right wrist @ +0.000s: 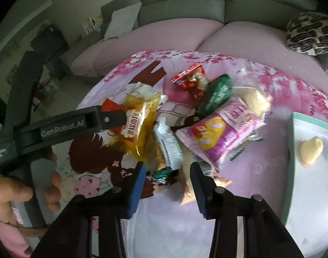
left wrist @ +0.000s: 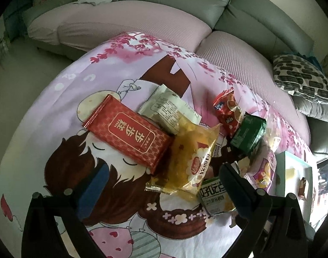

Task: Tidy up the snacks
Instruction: 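Grasp the yellow bread bag with the left tool while the right tool grasps the green-white biscuit pack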

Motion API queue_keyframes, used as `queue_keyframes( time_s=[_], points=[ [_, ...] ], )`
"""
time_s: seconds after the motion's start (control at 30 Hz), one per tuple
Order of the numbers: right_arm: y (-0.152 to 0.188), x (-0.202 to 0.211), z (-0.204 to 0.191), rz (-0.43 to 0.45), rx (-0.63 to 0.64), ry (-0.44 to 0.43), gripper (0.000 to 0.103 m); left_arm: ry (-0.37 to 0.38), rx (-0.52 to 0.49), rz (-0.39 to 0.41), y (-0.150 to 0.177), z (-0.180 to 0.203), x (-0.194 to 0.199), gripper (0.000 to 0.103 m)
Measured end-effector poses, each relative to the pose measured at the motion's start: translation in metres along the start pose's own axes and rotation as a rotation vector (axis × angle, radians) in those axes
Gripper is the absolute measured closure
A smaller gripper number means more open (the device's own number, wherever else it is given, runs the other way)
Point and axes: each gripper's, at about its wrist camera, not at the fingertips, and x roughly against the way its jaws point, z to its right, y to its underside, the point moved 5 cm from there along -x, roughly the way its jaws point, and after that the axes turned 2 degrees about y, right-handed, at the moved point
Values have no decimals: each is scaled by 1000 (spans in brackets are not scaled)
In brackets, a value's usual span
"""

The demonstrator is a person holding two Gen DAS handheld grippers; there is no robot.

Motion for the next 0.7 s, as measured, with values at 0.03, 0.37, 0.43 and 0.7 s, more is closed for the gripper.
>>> queue_keyframes(
  time_s=[0.03, 0.37, 0.43, 0.7],
  points=[
    [-1, -2, 0, -1, -2, 2, 57, 5, -2, 0, 0, 0, -1, 3],
    [-9, -21, -3, -27, -16, -17, 60, 68, 3, -47, 2, 6, -20, 15],
    [-9, -25, -6, -35, -14, -26, 62, 70, -1, -54, 3, 8, -24, 17],
    [-6, -41, -6, -67, -28, -40, 70, 54, -6, -98, 11, 13, -46, 31]
  ],
)
